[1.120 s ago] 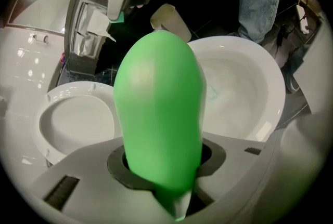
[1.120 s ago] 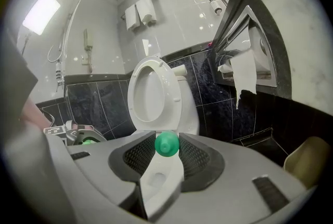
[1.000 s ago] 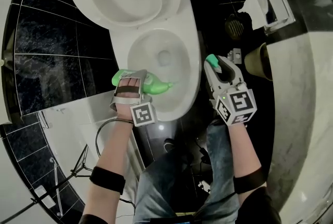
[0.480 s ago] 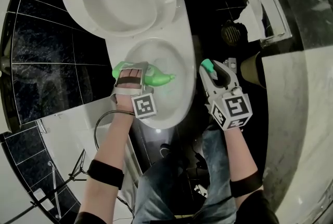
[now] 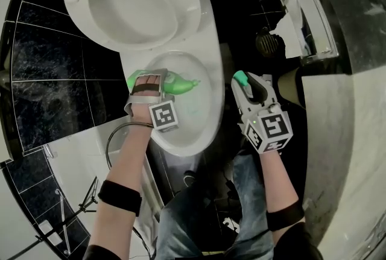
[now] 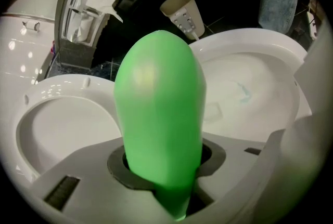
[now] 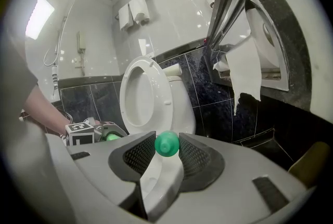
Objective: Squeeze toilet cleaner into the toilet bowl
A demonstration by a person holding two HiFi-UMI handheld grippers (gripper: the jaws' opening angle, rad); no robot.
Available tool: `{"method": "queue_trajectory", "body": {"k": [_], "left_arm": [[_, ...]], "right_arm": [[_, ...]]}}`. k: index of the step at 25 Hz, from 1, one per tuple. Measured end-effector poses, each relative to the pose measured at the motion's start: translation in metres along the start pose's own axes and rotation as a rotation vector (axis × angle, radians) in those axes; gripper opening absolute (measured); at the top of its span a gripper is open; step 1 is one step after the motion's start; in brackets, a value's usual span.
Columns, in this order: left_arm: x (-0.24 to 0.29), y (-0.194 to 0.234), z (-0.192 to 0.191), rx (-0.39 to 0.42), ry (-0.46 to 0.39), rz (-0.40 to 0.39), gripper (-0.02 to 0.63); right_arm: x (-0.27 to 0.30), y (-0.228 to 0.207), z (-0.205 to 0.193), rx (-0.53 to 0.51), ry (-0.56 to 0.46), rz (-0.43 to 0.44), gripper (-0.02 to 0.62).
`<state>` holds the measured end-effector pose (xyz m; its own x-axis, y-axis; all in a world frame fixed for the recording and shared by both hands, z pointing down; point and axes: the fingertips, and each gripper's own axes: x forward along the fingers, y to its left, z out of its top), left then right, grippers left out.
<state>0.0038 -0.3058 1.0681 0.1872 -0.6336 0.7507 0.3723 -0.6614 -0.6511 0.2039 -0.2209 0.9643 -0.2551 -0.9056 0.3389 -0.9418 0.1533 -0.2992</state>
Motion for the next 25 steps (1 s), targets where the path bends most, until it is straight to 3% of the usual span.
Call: {"method": "queue_trajectory", "body": {"k": [12,25], "left_arm": [[0.015,0.015,-0.03,-0.037,0.082,-0.014,0.17],[0.027,0.015,-0.107,-0.111,0.231,-0.014,0.17]], "right_arm": [[0.015,0.005,0.004,0.0,-0.004,0.031,0.15],[0.042,0.014,0.008,-0.037,-0.001,0.073,0.15]]}}
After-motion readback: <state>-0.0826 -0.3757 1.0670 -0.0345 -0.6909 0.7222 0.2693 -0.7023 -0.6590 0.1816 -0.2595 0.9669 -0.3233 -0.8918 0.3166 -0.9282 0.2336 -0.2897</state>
